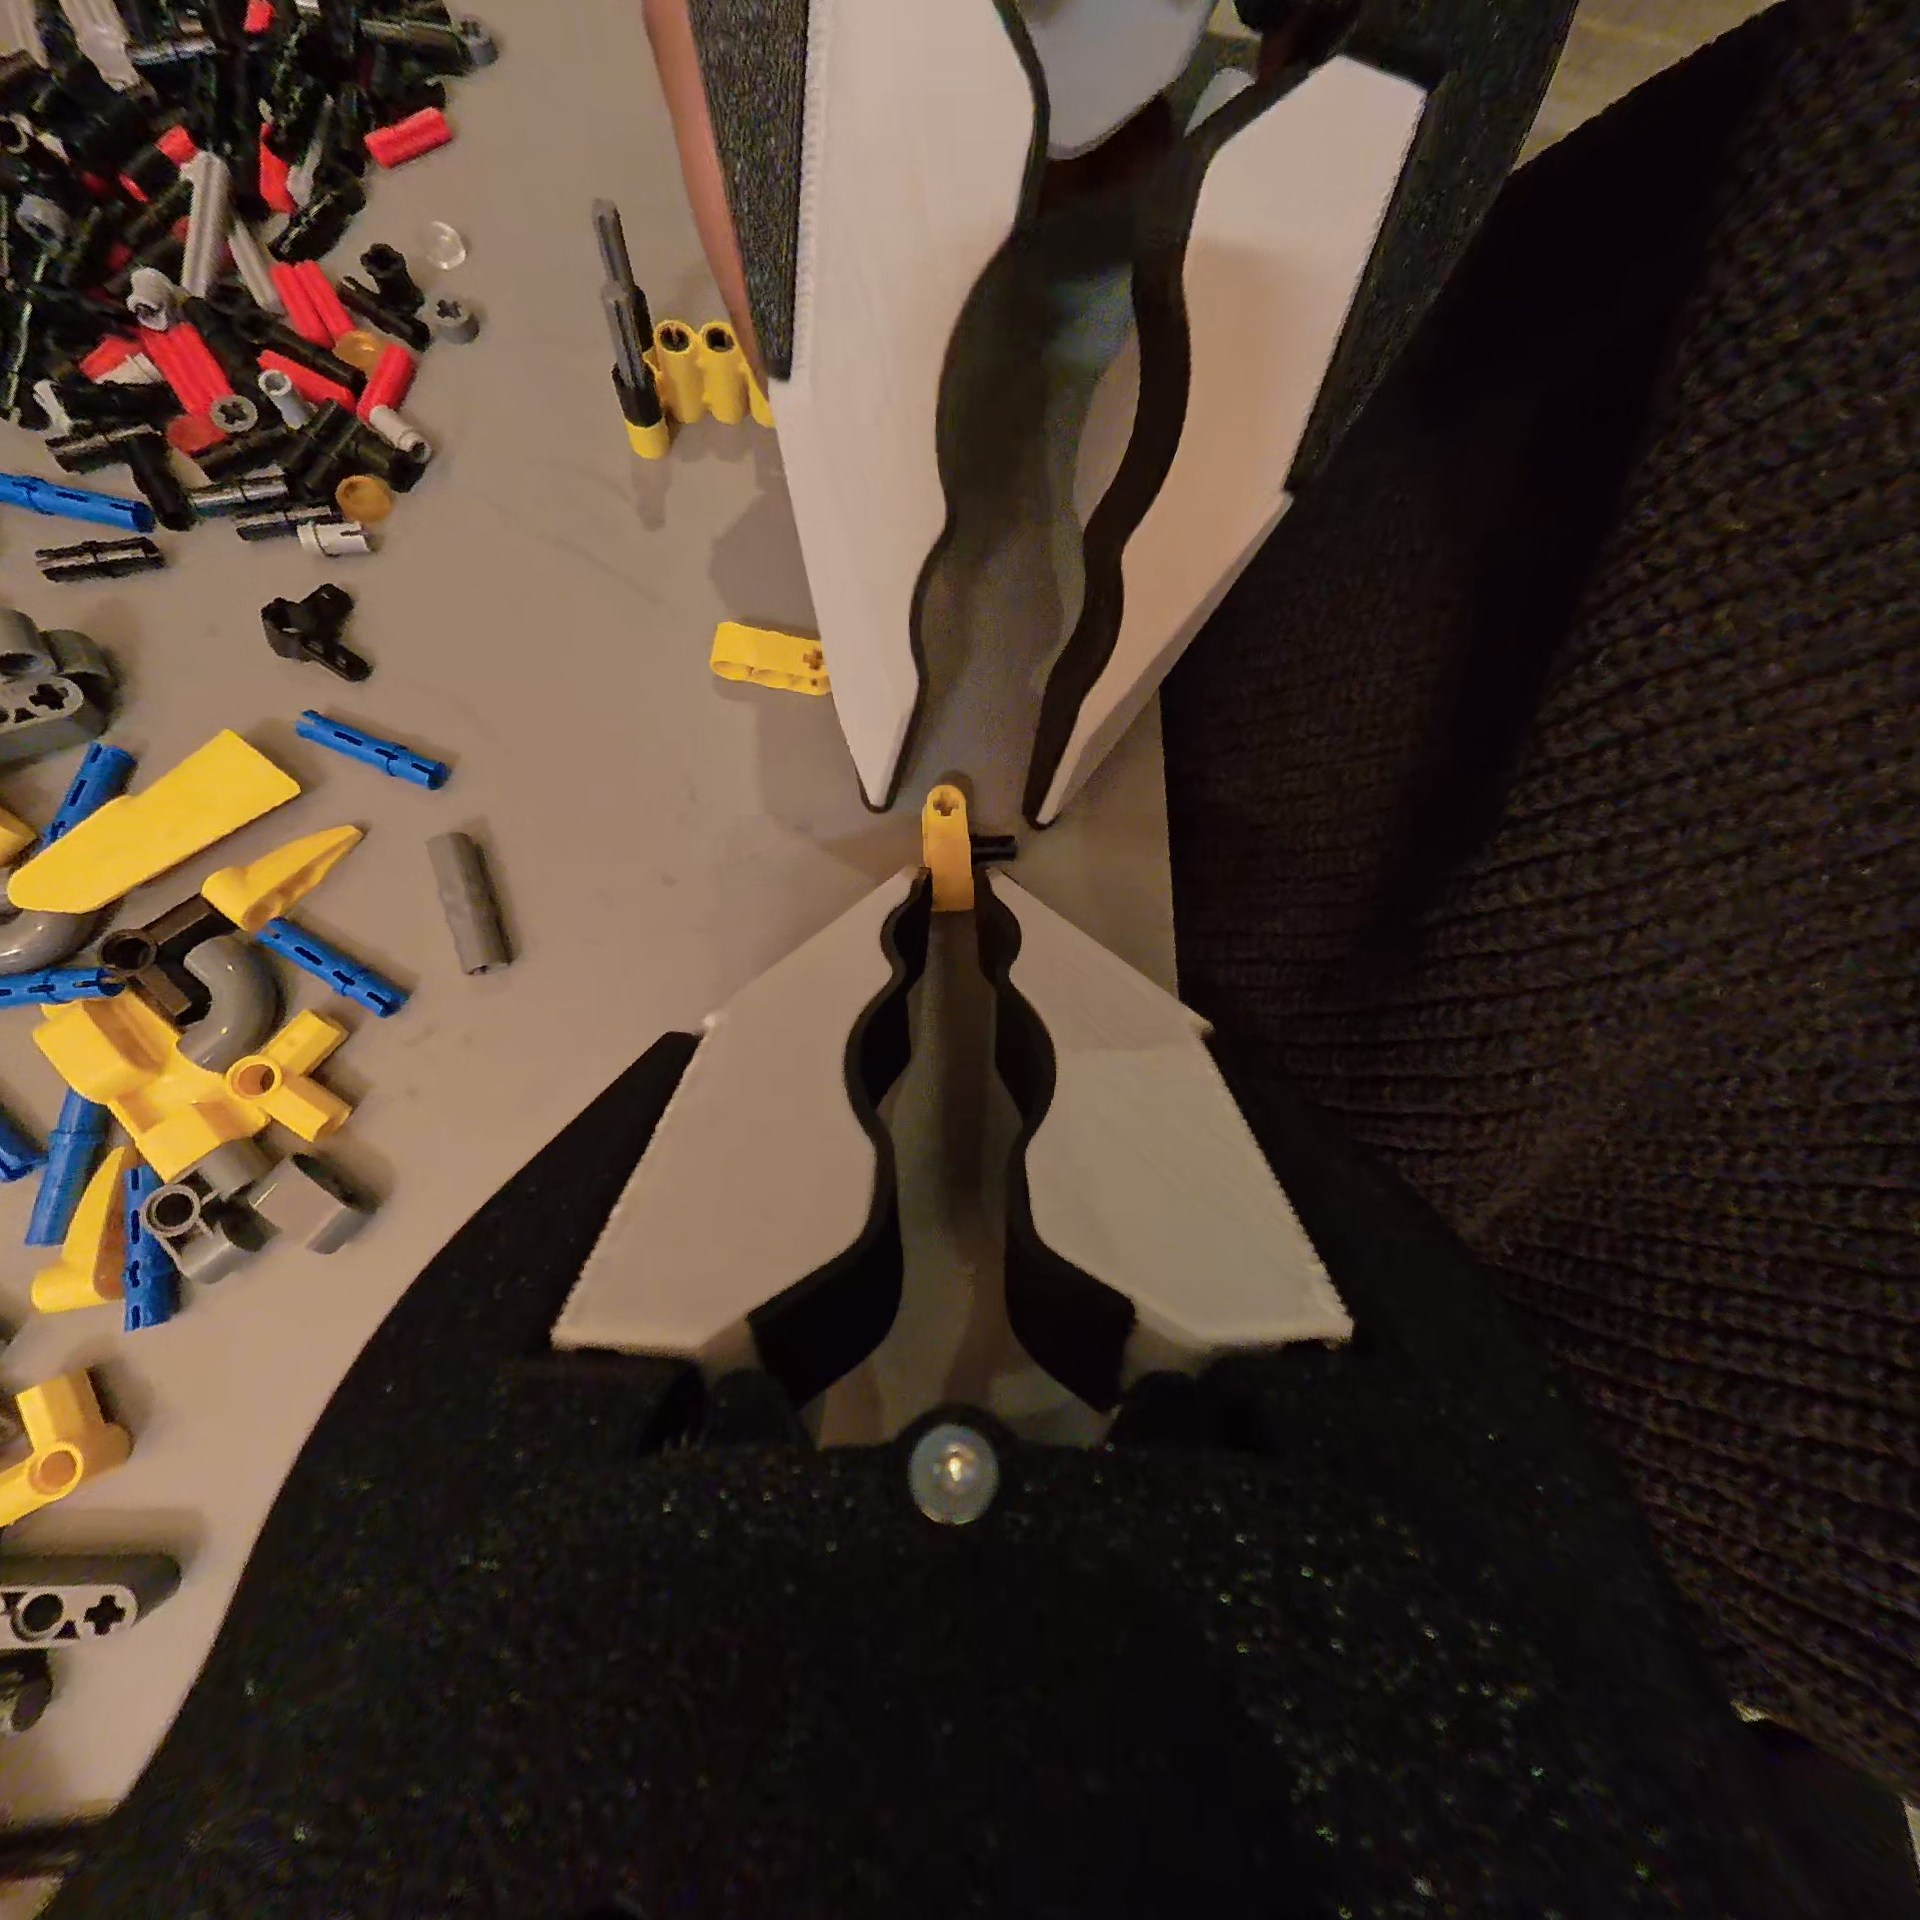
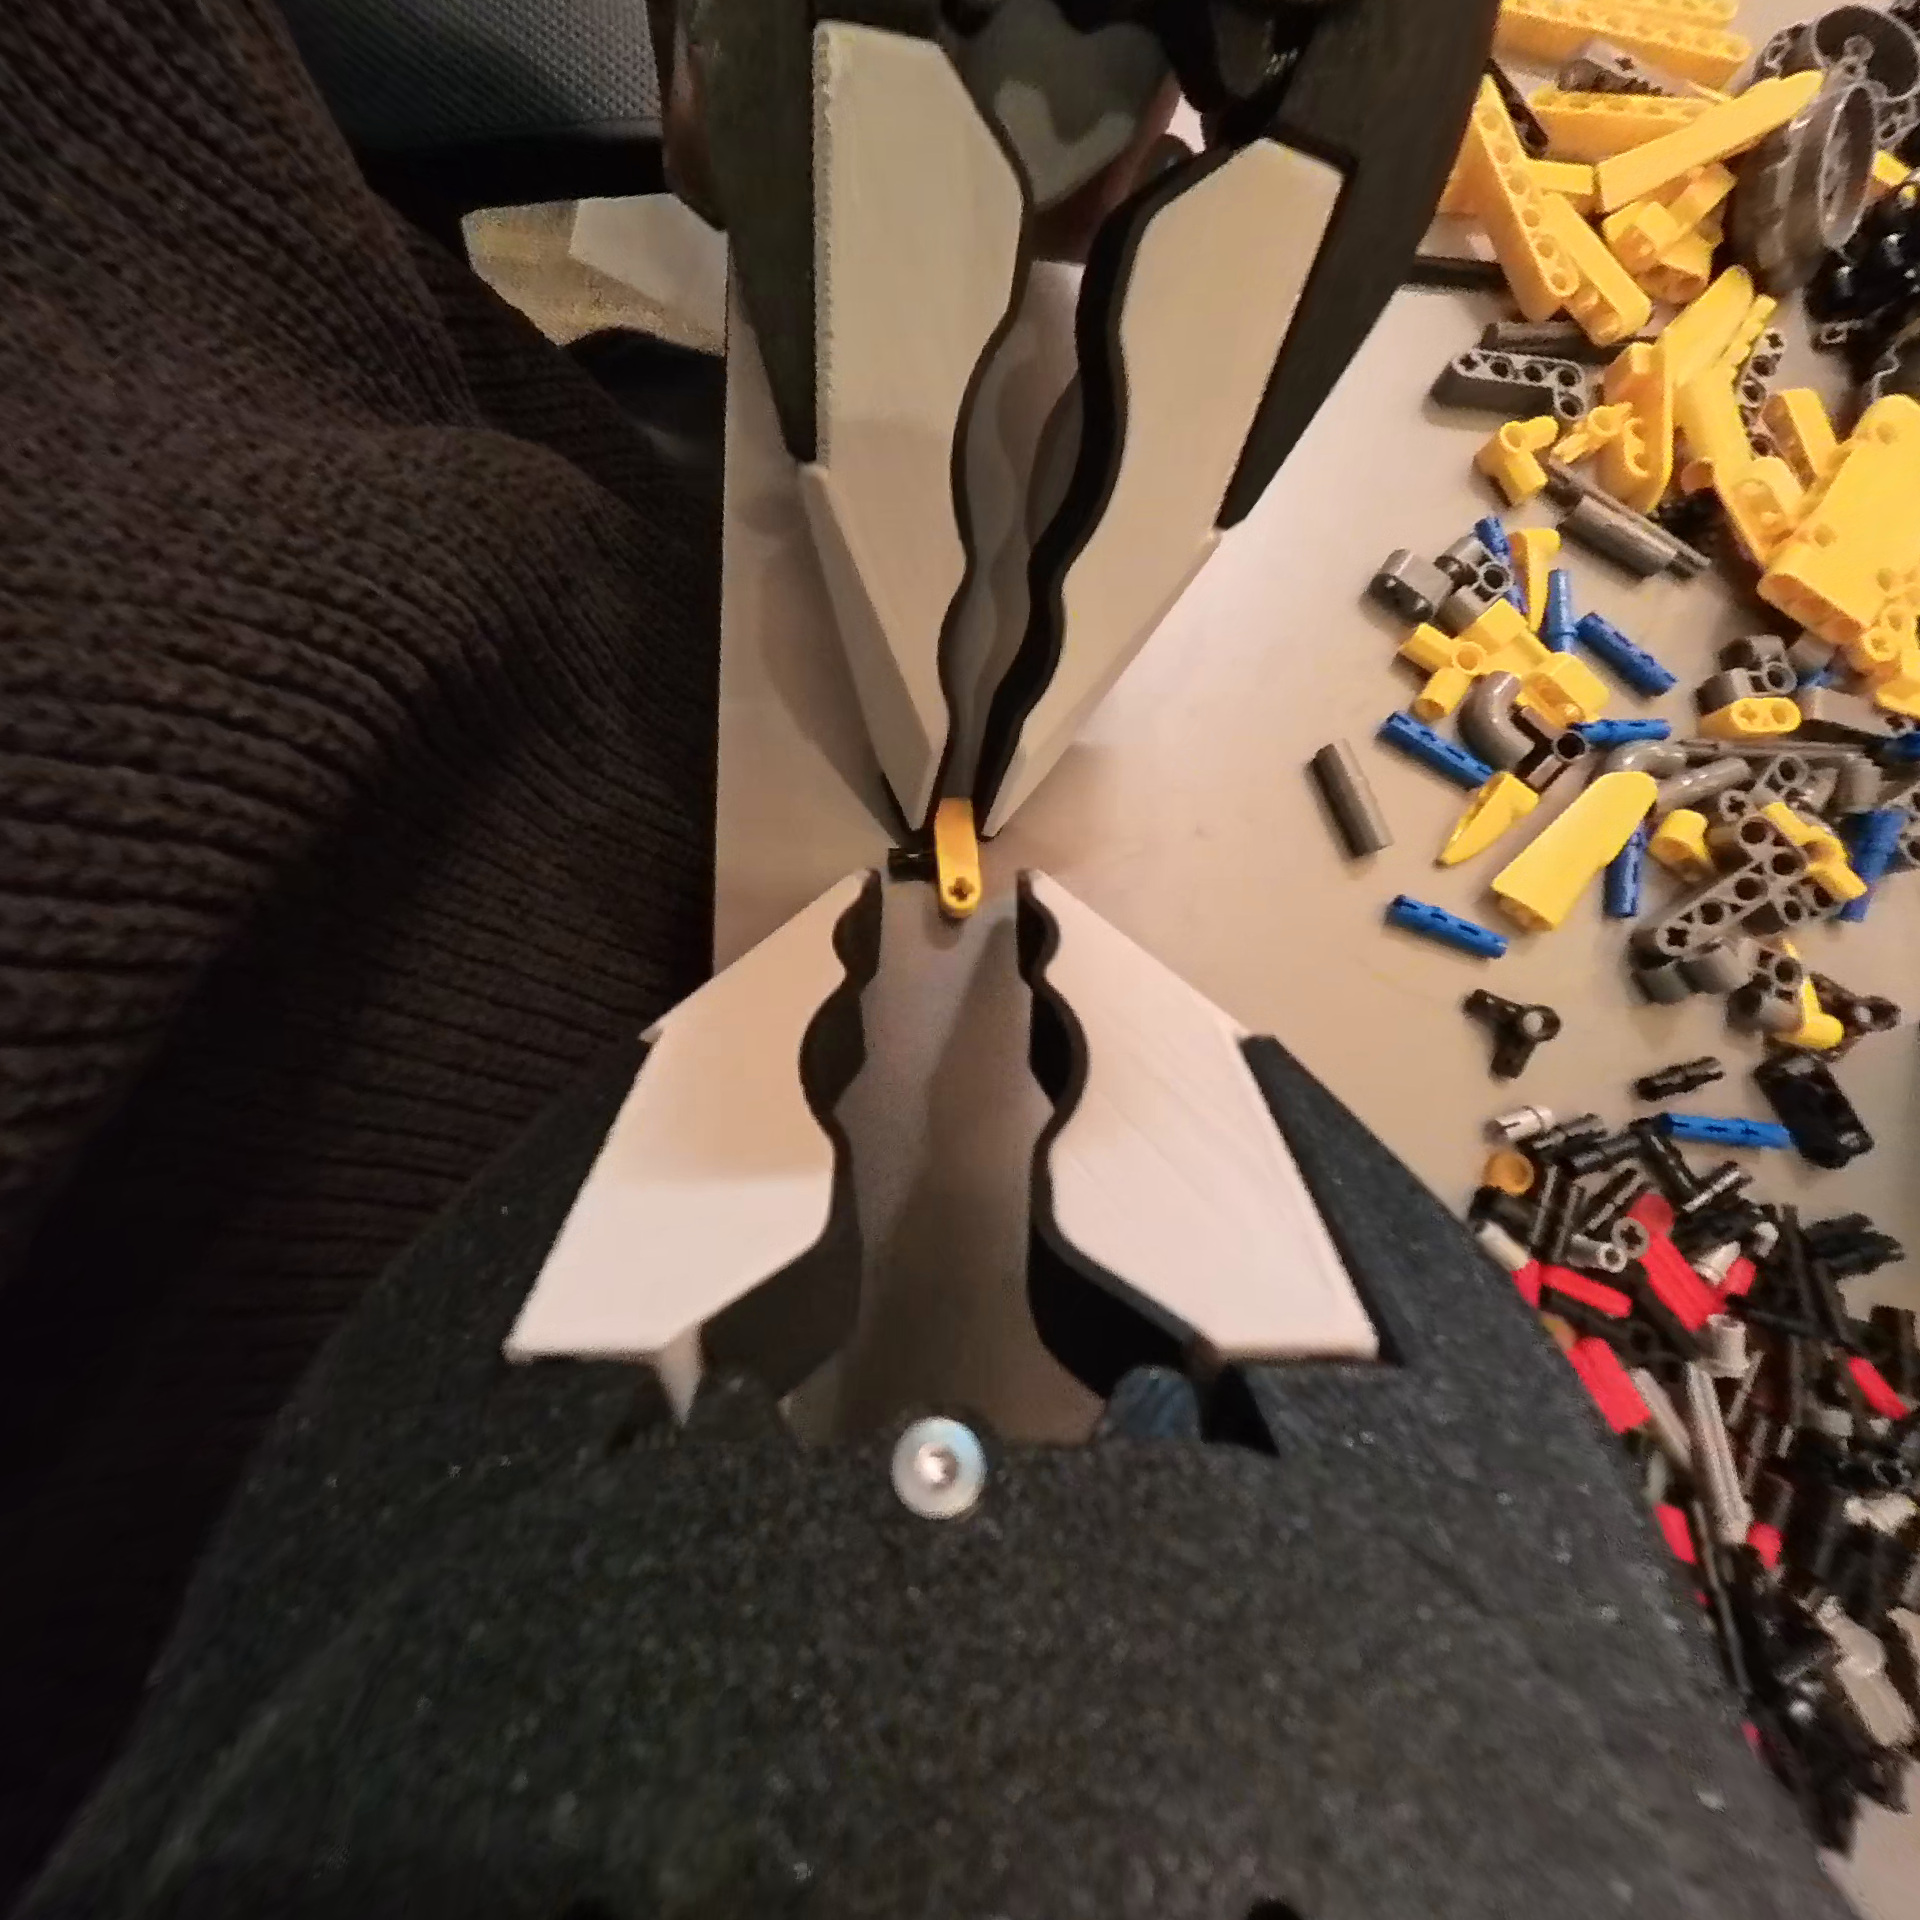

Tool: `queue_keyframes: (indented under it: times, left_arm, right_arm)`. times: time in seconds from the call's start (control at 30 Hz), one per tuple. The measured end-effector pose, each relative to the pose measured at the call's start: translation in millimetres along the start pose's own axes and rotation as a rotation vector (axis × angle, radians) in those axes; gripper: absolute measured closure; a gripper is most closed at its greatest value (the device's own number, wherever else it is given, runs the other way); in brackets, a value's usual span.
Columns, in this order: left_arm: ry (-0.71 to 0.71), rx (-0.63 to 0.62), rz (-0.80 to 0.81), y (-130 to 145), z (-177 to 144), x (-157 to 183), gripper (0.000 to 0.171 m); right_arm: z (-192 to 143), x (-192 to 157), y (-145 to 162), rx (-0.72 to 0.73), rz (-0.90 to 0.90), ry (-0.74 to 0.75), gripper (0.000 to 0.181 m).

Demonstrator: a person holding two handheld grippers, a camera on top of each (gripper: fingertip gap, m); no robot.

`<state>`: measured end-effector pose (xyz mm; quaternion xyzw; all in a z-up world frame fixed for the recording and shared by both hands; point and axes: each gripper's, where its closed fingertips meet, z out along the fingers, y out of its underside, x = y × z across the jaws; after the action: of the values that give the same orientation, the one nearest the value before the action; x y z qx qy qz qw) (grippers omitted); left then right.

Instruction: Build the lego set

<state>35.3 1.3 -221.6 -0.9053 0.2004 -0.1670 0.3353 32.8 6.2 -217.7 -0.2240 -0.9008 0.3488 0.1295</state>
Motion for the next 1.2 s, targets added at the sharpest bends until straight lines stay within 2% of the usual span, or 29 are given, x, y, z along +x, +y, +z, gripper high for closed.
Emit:
queue_keyframes:
  times: [0.13, 0.23, 0.3, 0.37, 0.43, 0.53, 0.67, 0.83, 0.93, 1.0, 1.07, 1.2]
  left_arm:
    - [-0.005, -0.005, -0.008, 0.0, -0.2, -0.4, 0.164]
    - [-0.012, -0.001, -0.018, -0.5, -0.1, -1.2, 0.164]
    - [-0.031, -0.001, -0.032, -0.8, -0.4, -4.2, 0.164]
    - [-0.093, -0.001, -0.04, -0.3, -2.5, -13.2, 0.164]
    - [-0.175, 0.003, -0.047, 2.1, -7.1, -26.6, 0.164]
    - [-0.222, 0.021, -0.101, 5.7, -14.0, -39.0, 0.164]
    - [-0.274, 0.061, -0.137, 2.4, -21.6, -43.9, 0.163]
    - [-0.275, 0.126, -0.155, -10.2, -27.3, -36.3, 0.163]
    - [-0.228, 0.182, -0.167, -25.5, -22.0, -28.1, 0.161]
    - [-0.214, 0.199, -0.162, -34.0, -13.4, -24.7, 0.154]
    - [-0.212, 0.184, -0.147, -38.8, -1.5, -22.7, 0.146]
    - [-0.25, 0.138, -0.143, -42.4, 15.8, -28.8, 0.145]
  right_arm:
    - [-12.3, 4.1, -1.3, 0.033, 0.039, 0.052, 0.155]
    - [-39.8, 19.8, -0.3, 0.066, 0.118, 0.154, 0.156]
    - [-72.0, 46.1, 22.6, 0.014, 0.217, 0.309, 0.156]
    - [-113.5, 70.0, 58.8, -0.028, 0.358, 0.474, 0.161]
    - [-143.5, 77.4, 98.2, -0.049, 0.507, 0.553, 0.162]
    - [-153.9, 72.1, 135.4, -0.044, 0.63, 0.573, 0.162]
    - [-143.6, 72.3, 156.1, -0.065, 0.632, 0.621, 0.162]
    - [-134.5, 75.1, 157.2, -0.019, 0.635, 0.592, 0.163]
    - [-133.3, 76.4, 156.5, -0.017, 0.603, 0.594, 0.176]
    - [-134.8, 76.3, 153.4, -0.029, 0.552, 0.617, 0.177]
    - [-138.7, 75.3, 140.6, -0.004, 0.512, 0.633, 0.177]
    - [-139.7, 64.7, 97.2, 0.09, 0.464, 0.574, 0.177]
